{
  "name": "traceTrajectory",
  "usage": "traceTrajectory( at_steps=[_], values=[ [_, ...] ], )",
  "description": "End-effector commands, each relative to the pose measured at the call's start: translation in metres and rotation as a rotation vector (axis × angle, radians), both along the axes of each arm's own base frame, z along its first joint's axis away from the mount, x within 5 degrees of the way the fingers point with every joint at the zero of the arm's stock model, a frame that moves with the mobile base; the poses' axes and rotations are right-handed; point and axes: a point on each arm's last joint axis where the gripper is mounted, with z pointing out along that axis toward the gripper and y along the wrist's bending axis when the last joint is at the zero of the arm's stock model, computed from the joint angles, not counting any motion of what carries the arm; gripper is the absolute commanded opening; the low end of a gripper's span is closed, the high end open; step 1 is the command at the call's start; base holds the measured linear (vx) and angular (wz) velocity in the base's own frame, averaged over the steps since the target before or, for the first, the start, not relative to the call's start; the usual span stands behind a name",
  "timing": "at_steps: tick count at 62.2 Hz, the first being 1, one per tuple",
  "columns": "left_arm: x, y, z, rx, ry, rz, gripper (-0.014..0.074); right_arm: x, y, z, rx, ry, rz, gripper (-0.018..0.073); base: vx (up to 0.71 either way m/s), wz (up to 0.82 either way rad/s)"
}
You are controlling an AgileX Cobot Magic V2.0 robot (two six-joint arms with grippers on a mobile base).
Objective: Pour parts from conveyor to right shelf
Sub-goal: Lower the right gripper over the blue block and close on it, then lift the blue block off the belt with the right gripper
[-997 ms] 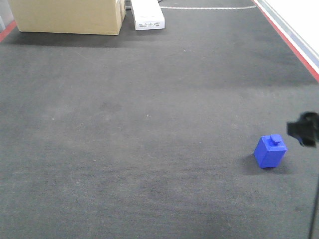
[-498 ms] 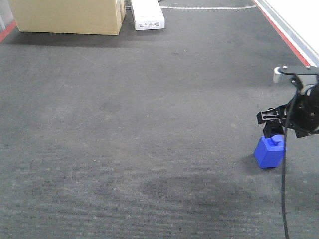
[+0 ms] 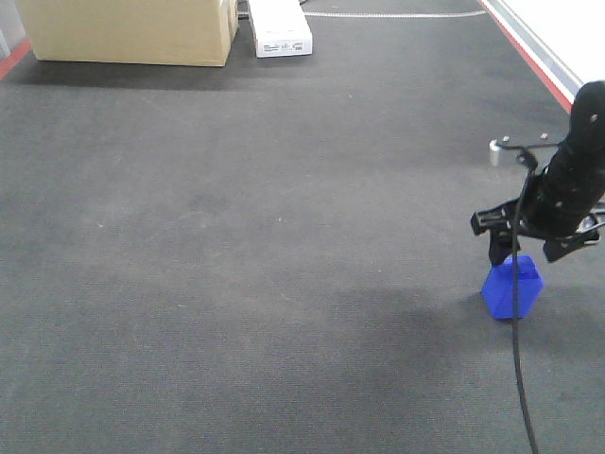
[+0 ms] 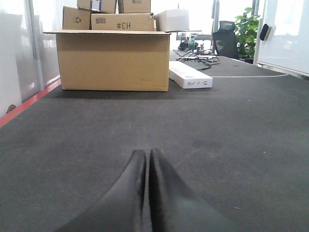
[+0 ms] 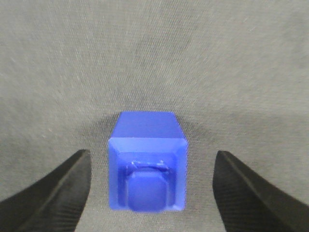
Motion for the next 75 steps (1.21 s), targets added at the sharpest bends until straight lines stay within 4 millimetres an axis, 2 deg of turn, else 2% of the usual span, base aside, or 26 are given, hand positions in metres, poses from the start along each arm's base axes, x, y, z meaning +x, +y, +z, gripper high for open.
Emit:
traceTrajectory(
  at_steps=[1, 11, 18, 24, 32, 40, 44, 53, 75],
  values=[
    [0.000, 0.000, -0.003, -0.010, -0.054, -0.001, -0.0006, 0.002, -0.002, 0.014, 0.001, -0.041, 0.007, 0.0512, 0.00, 0.00],
    [0.000, 0.000, -0.003, -0.010, -0.054, -0.001, -0.0006, 0.006, -0.001, 0.000, 0.005, -0.001, 0.006, 0.0501, 0.00, 0.00],
    [0.000, 0.000, -0.003, -0.010, -0.054, -0.001, -0.0006, 0.008, -0.001, -0.004, 0.004, 0.004, 0.006, 0.0448, 0.00, 0.00],
    [0.000, 0.000, -0.003, -0.010, -0.054, -0.001, -0.0006, 0.009, -0.001, -0.004, 0.004, -0.011, 0.006, 0.0344, 0.00, 0.00],
    [0.000, 0.000, -0.003, -0.010, -0.054, -0.001, -0.0006, 0.010, -0.001, -0.004, 0.004, -0.022, 0.006, 0.0160, 0.00, 0.00],
    [0.000, 0.000, -0.003, -0.010, -0.054, -0.001, -0.0006, 0.006, 0.000, 0.003, 0.015, -0.028, 0.004, -0.0005, 0.00, 0.00],
    [0.000, 0.000, -0.003, -0.010, -0.054, -0.001, -0.0006, 0.002, 0.001, 0.012, 0.026, -0.060, 0.003, -0.0013, 0.00, 0.00],
    [0.000, 0.000, -0.003, -0.010, -0.054, -0.001, -0.0006, -0.025, 0.001, 0.036, 0.028, -0.217, -0.001, -0.0009, 0.00, 0.00],
    [0.000, 0.000, -0.003, -0.010, -0.054, -0.001, -0.0006, -0.126, 0.003, 0.073, 0.052, -0.557, -0.003, -0.0008, 0.00, 0.00]
  ],
)
